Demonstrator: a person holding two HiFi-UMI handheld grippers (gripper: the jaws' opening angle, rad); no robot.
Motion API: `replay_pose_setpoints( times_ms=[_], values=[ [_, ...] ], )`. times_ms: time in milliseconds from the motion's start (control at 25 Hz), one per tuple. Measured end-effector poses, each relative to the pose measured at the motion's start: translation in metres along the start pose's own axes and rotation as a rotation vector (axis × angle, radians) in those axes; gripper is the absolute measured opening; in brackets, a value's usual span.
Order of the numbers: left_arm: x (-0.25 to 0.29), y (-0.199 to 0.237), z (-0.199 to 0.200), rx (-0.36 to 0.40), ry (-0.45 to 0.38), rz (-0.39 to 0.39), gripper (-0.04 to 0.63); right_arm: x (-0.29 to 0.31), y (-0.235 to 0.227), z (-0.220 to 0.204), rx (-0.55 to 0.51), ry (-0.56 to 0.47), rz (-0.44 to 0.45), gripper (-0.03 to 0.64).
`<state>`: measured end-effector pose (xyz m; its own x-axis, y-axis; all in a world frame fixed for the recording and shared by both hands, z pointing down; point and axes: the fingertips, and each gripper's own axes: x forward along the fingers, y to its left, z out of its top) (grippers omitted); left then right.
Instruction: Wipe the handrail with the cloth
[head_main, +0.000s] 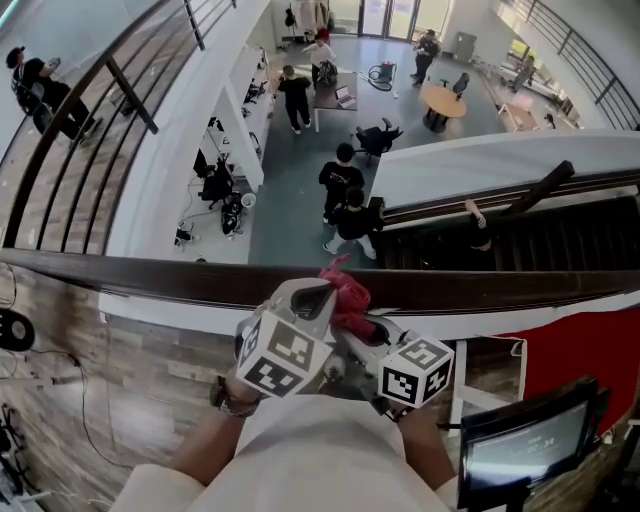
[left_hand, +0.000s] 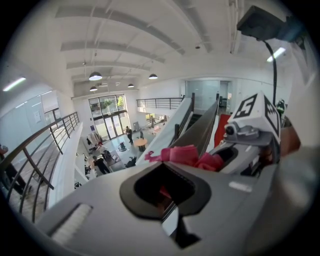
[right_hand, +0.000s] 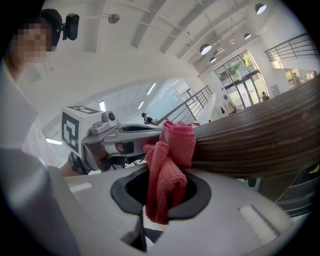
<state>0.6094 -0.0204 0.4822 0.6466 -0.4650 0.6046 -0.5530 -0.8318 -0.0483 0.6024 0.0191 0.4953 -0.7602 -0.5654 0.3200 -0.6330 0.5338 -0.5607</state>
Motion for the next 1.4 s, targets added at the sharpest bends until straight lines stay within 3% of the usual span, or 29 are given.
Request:
replay_pose_setpoints(
  times_ms=[600, 1400],
  values=[
    [-0.017, 0.02, -0.017, 0.024, 0.017, -0.011, 0.003, 0.029, 0.018, -0.003, 0.001, 0.037, -0.019, 0.064],
    [-0.055, 0.065, -0.05, -0.051, 0.006, 0.033, 0.003, 0.084, 0.054, -0.009, -0.008, 0.098, 0.016, 0.064]
  ],
)
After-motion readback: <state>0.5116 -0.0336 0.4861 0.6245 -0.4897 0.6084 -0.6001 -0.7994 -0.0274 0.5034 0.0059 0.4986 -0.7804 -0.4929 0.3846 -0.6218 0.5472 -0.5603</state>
